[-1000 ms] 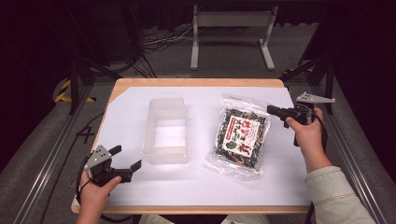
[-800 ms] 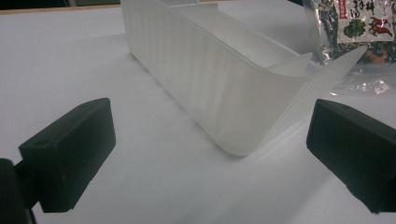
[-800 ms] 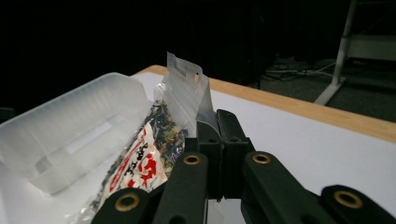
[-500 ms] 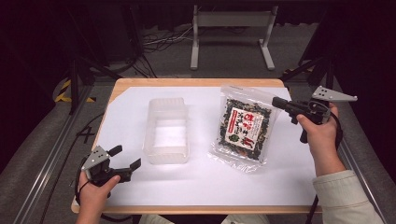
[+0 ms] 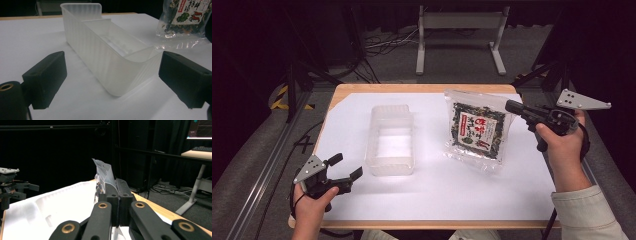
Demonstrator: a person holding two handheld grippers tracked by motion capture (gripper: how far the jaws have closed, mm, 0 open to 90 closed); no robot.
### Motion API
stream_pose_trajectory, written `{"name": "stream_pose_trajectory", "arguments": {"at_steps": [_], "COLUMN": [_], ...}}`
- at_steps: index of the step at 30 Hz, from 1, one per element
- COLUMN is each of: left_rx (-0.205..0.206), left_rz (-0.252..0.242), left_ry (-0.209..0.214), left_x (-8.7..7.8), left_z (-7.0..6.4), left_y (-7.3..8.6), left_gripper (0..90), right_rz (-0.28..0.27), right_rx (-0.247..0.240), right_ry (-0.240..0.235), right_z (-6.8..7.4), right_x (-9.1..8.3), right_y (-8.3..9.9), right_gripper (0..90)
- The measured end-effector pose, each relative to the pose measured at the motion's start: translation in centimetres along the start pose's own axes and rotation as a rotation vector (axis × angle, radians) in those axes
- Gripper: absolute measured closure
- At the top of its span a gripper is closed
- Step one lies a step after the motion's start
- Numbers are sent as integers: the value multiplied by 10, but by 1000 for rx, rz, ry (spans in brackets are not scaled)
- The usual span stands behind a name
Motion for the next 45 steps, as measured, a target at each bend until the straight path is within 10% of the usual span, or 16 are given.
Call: {"name": "stream_pose_trajectory", "arguments": {"at_steps": [45], "left_rx": [202], "left_rz": [-60], "left_ry": [176], "left_x": [21], "left_z": [-97], "left_y": [-69], "left_gripper": [83], "right_rz": [-102], "right_rx": [-139], "right_ry": [-331], "right_z": [115], "right_x": [29], "right_y": [-62], "right_gripper": [900]}}
Point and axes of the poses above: each handheld gripper's, and its own axes: x roughly forward along the jaws, y roughly out of its underside, z roughly to its left, the point moved 7 cm from there along x, roughly forward along the jaws, and after that the axes turned 9 degrees about z, right-handed, at the moved point
